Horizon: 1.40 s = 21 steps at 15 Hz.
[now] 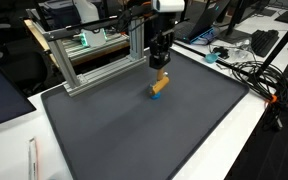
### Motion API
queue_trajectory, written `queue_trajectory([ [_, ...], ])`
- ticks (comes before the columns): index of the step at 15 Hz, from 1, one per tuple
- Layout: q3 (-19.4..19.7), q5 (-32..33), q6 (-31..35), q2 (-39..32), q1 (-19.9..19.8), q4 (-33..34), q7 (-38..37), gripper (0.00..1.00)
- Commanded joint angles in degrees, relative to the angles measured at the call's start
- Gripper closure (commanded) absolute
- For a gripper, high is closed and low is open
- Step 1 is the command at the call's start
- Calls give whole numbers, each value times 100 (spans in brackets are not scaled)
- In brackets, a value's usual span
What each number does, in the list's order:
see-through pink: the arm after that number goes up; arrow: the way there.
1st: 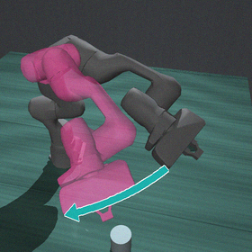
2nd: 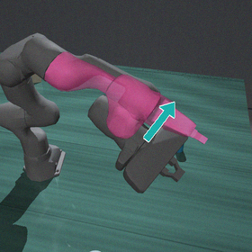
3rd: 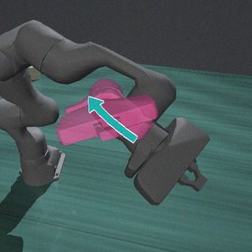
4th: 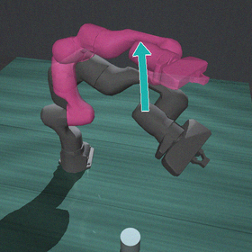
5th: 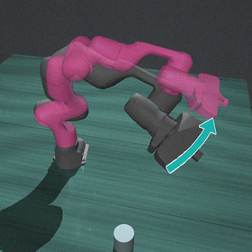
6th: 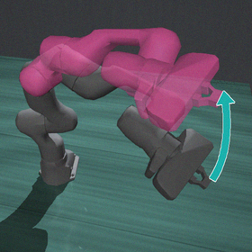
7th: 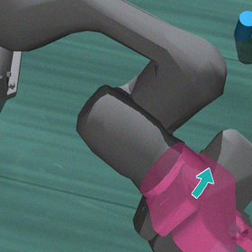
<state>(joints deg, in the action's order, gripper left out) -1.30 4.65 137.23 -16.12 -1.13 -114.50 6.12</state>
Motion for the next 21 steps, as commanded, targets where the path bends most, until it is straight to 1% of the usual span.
queue_trajectory([
  [1,51,-100,36,-192,-39,169,86,78],
  [9,29,-226,-95,-481,-92,448,200,78],
  [17,-79,-603,-359,-764,-225,725,647,78],
  [19,-60,-593,-426,-810,-219,778,631,78],
  [21,-26,-525,-301,-807,-189,770,556,78],
])
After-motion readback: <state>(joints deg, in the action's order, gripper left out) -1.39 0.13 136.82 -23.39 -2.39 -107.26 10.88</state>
